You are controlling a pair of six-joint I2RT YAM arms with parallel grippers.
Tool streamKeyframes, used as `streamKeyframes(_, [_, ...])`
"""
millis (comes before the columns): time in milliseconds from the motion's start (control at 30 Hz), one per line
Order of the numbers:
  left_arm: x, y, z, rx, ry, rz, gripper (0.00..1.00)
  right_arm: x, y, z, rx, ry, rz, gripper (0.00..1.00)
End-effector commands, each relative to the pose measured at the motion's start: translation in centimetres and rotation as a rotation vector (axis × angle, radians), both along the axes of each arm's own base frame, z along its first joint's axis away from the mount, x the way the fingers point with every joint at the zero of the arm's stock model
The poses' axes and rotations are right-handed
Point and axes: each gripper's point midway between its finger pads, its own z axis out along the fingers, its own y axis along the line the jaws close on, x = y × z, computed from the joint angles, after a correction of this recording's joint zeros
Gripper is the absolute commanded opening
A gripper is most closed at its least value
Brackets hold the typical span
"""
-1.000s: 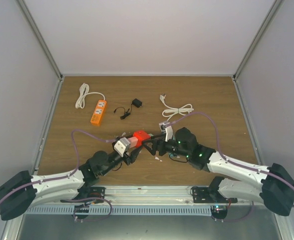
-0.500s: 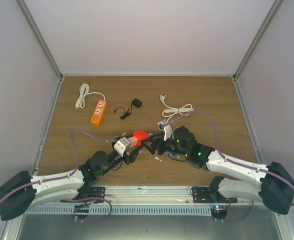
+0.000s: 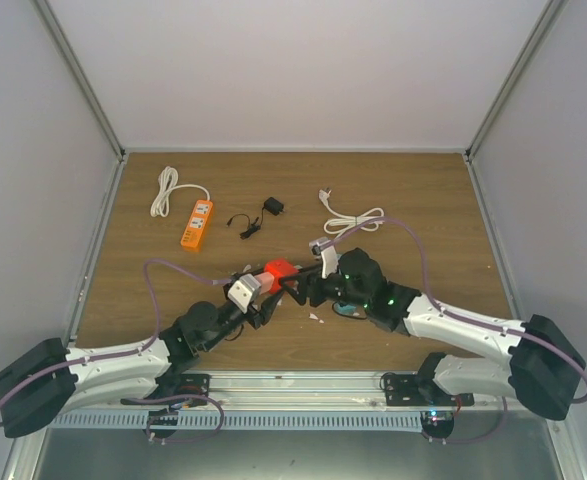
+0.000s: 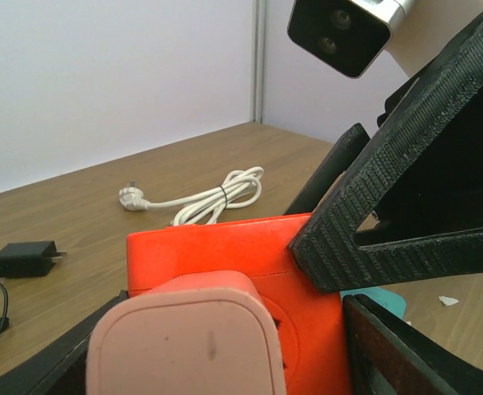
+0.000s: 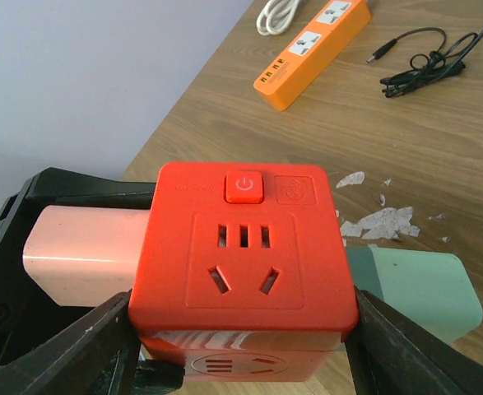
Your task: Insert the plug
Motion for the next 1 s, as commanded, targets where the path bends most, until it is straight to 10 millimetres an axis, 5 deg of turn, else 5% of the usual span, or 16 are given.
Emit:
streamKeyframes(0, [-0.9,-0.9,4.0,-0.113,-0.094,-0.05,0.0,0.0,1.5,2.6,0.053,-0.054,0.048,0.65])
streamKeyframes(167, [-1.1,-1.0,4.0,-0.113,-0.095,-0.06,0.0,0.2,1.6,2.3,0.041,-0.05,0.04,0.54])
streamKeyframes(367, [-1.1,-1.1,4.0,-0.106,-0.091,-0.063,0.02,0.6,1.7,2.4,0.037,-0.059,0.029,0.26])
streamKeyframes(500, [-1.0,-1.8,3.9,-0.075,-0.055,-0.08,0.33,1.4,1.1,2.6,0.023,-0.084,-0.018,0.12])
streamKeyframes(533, [-1.0,-2.0,3.9,-0.065,-0.046,-0.086,0.48,1.6,0.9,2.7,0.019,-0.095,-0.034,0.09])
streamKeyframes(600, [-1.2,-2.0,4.1,-0.072,-0.049,-0.099,0.96,2.3,0.2,2.9,0.007,-0.113,-0.068,0.04])
streamKeyframes(767, [-2.5,-2.6,5.2,-0.098,-0.049,-0.184,0.99,4.5,-3.1,3.3,-0.028,-0.152,-0.169,0.01])
streamKeyframes(967, [-3.1,-2.9,5.6,-0.128,0.002,-0.226,0.99,7.8,-10.6,2.5,-0.026,-0.128,-0.387,0.0])
